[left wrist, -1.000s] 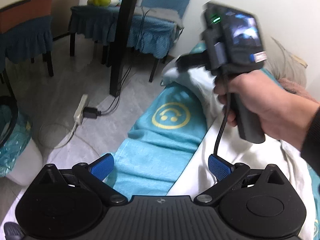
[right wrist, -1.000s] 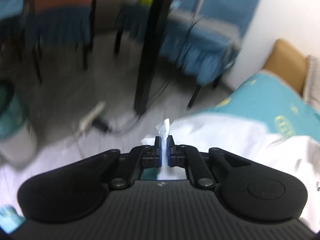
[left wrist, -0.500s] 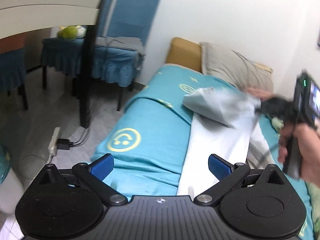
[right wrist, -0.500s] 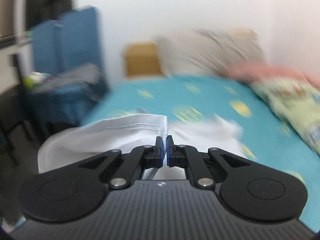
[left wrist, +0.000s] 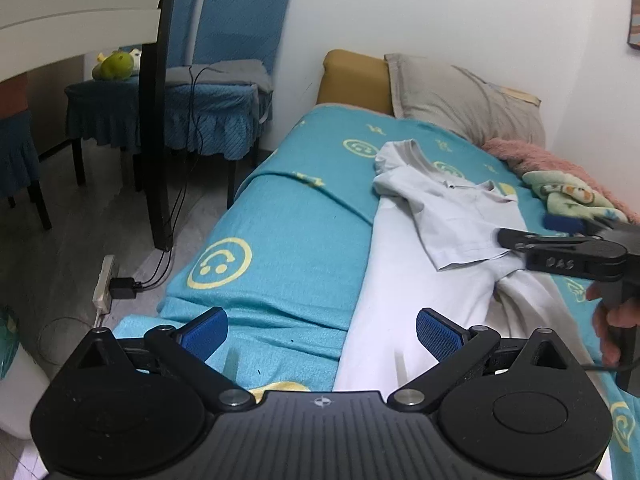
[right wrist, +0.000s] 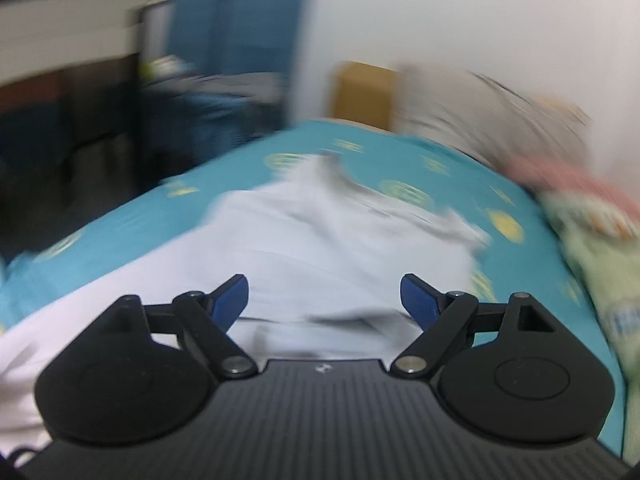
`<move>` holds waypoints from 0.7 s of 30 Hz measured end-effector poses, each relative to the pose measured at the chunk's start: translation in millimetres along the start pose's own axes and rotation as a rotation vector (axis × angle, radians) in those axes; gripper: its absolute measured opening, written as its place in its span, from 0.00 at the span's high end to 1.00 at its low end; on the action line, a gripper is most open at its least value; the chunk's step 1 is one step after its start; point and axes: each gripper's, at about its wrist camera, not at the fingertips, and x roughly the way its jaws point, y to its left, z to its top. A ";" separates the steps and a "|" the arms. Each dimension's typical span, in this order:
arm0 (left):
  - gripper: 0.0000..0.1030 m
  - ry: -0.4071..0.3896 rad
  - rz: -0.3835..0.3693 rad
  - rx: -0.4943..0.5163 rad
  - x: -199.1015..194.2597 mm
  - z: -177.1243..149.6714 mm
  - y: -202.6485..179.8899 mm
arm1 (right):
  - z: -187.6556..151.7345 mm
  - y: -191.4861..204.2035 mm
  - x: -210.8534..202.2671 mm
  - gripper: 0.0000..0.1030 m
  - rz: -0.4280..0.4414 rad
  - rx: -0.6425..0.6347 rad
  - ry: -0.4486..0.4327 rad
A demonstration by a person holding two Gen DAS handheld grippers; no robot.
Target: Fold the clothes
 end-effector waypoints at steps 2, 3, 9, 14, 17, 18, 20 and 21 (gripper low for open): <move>0.01 0.004 0.004 -0.004 1.7 -0.3 1.5 | 8.4 15.8 13.2 0.19 0.101 -0.058 0.028; 0.01 0.005 0.004 -0.003 2.1 -0.9 1.8 | 10.7 23.0 21.3 0.22 0.141 -0.083 0.054; 0.01 0.017 -0.006 0.002 1.0 -4.3 2.2 | 13.7 30.9 58.8 0.94 0.105 -0.159 0.174; 0.01 0.004 -0.031 0.008 -3.1 -6.4 -0.4 | 46.5 -13.3 52.9 0.95 -0.003 0.022 0.008; 0.01 -0.014 -0.040 0.001 -2.3 -8.5 -0.6 | 66.3 -53.9 59.3 0.95 -0.119 0.154 -0.073; 0.01 -0.013 -0.041 -0.003 -0.7 -9.2 -0.6 | 69.5 -68.3 65.0 0.95 -0.168 0.202 -0.085; 0.01 -0.012 -0.046 -0.009 2.2 -10.9 -1.0 | 71.2 -97.0 79.9 0.95 -0.266 0.306 -0.088; 0.01 -0.013 -0.047 -0.002 3.2 -12.1 -2.4 | 68.3 -110.6 88.0 0.95 -0.307 0.357 -0.076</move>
